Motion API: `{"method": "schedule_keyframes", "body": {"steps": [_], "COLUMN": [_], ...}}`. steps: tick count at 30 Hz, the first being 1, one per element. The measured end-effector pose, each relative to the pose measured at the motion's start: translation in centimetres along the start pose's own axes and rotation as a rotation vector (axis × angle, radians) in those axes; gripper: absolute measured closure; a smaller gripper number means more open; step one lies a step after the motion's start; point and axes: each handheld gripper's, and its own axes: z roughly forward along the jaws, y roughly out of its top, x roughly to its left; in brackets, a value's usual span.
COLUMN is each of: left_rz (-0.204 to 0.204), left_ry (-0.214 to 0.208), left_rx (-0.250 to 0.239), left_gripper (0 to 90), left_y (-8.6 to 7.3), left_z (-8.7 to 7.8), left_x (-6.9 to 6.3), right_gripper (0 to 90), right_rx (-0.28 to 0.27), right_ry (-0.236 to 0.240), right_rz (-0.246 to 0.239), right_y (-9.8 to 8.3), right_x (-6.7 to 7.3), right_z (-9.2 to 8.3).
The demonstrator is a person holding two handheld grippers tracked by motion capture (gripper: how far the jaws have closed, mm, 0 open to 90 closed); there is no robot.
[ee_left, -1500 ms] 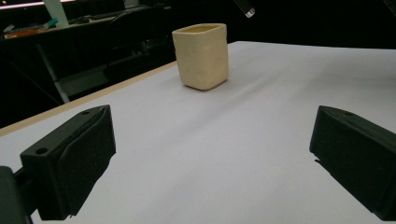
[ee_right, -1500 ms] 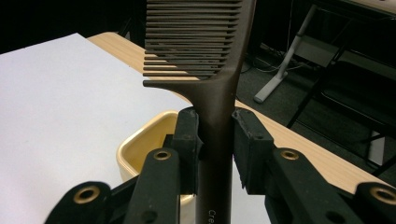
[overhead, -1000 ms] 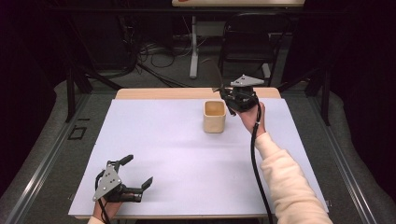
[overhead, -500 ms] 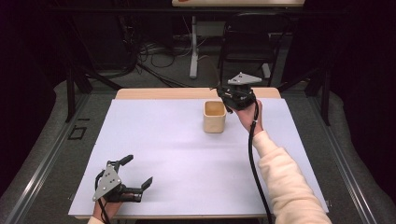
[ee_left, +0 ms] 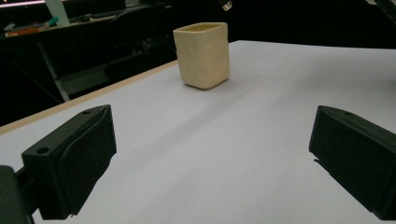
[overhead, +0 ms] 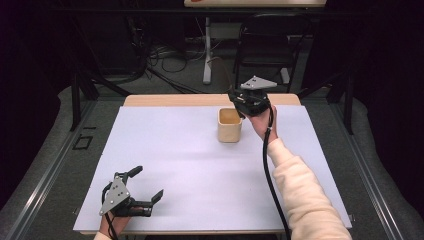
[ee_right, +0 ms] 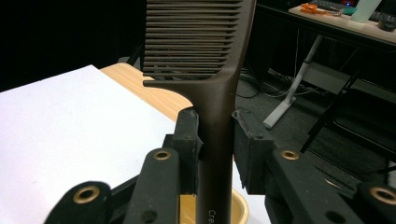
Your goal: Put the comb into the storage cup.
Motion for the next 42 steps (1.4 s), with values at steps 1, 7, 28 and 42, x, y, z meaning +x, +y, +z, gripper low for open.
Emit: {"method": "schedule_keyframes", "body": {"steps": [1, 7, 28, 42], "left_rz": [0.003, 0.003, 0.003, 0.006], "left_ry": [0.000, 0.001, -0.002, -0.002], "left_rx": [-0.001, -0.004, -0.002, -0.004], "left_gripper": [0.6, 0.7, 0.8, 0.8], "left_y": [0.0, 0.0, 0.0, 0.0], "left_z": [0.0, 0.0, -0.1, -0.3], "left_x": [0.0, 0.0, -0.1, -0.1], "right_gripper": [72.3, 72.3, 72.3, 72.3], "right_rx": [-0.001, -0.018, -0.023, -0.021], "right_ry": [0.001, 0.001, 0.005, 0.008], "right_rz": [0.000, 0.012, 0.012, 0.015], "right_y": [0.0, 0.1, -0.2, -0.6], "right_x": [0.0, 0.1, 0.6, 0.8], "right_z": [0.1, 0.3, 2.3, 2.8]}}
